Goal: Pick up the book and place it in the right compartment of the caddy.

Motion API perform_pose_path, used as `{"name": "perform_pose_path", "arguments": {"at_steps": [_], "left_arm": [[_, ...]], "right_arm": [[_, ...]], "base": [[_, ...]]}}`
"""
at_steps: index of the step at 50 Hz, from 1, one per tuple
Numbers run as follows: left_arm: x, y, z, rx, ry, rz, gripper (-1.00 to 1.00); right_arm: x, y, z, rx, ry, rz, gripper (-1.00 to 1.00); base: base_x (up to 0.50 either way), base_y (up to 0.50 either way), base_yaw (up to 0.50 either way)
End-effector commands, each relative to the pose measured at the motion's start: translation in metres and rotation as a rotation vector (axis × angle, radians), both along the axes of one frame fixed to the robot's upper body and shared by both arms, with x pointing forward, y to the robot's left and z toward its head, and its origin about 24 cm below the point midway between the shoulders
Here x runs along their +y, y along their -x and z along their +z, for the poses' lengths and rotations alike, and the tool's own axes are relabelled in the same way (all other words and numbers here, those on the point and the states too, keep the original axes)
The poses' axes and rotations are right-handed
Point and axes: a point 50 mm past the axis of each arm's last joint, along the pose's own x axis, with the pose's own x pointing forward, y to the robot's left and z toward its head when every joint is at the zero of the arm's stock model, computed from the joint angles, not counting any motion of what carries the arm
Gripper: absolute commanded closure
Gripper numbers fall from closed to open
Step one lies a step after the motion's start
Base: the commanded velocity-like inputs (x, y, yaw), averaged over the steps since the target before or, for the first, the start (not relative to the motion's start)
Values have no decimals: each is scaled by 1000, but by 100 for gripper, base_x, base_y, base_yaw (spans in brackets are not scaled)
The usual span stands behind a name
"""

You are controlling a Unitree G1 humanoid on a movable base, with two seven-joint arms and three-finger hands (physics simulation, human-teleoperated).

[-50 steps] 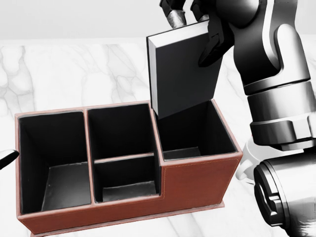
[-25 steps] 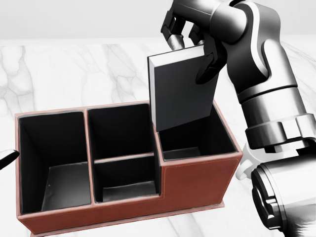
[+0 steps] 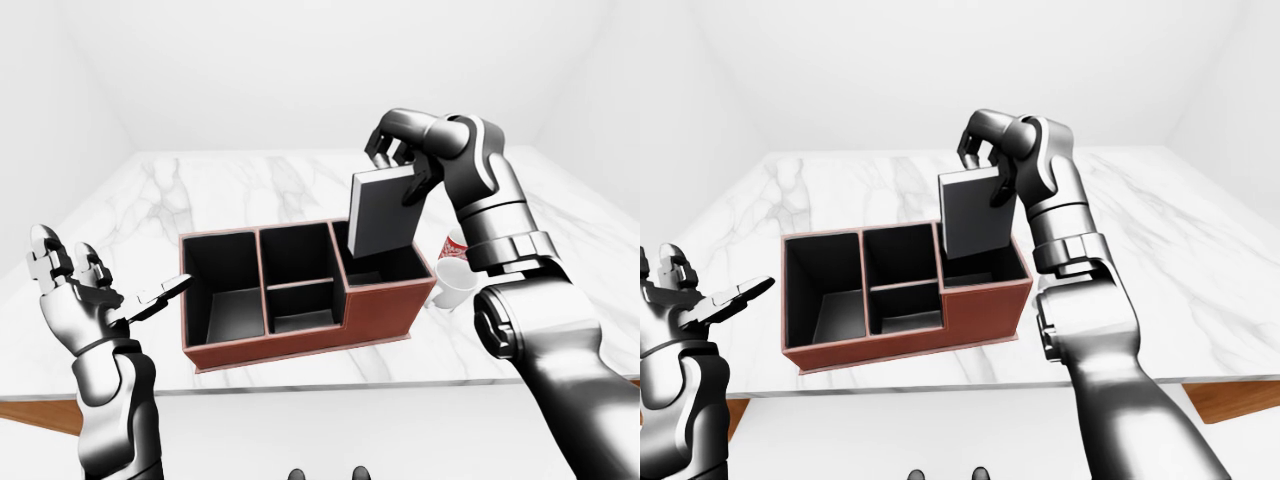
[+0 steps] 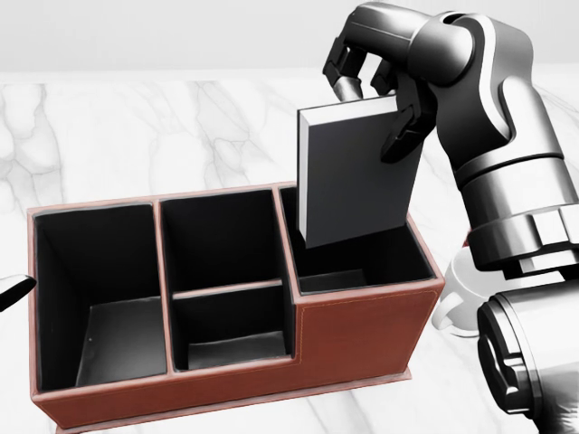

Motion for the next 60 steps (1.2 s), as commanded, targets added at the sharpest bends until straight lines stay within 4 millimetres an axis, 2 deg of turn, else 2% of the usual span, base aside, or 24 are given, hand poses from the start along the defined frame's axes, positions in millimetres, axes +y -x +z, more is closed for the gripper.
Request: {"name": "perform_pose_path", "arguments": {"at_steps": [1,19,28,39,53,60], "left_arm": [[0,0,0,1,-1,0,-100],[-1,0,0,0,-2,0,-100],[-1,0,0,1,-1,0,-100],[0,-1,-1,1,0,0,-100],[0,-1,-2,1,0,1,-100],[0,-1,-2,1,-1,0,-100]], "right_arm": [[-11,-2,-1,16,-13,-35,100],[-14,-6,-21,94,-27,-44,100],[-15,-6,-23,99,-26,-46,100],[-17,-9,-41,180,-44,-57,100],[-12,-9,-48,200,-45,-44,100],[-13,-9,-58,230,-38,-50,100]], "base": [[0,0,0],[0,0,0],[0,0,0],[0,0,0],[0,0,0],[0,0,0]]}}
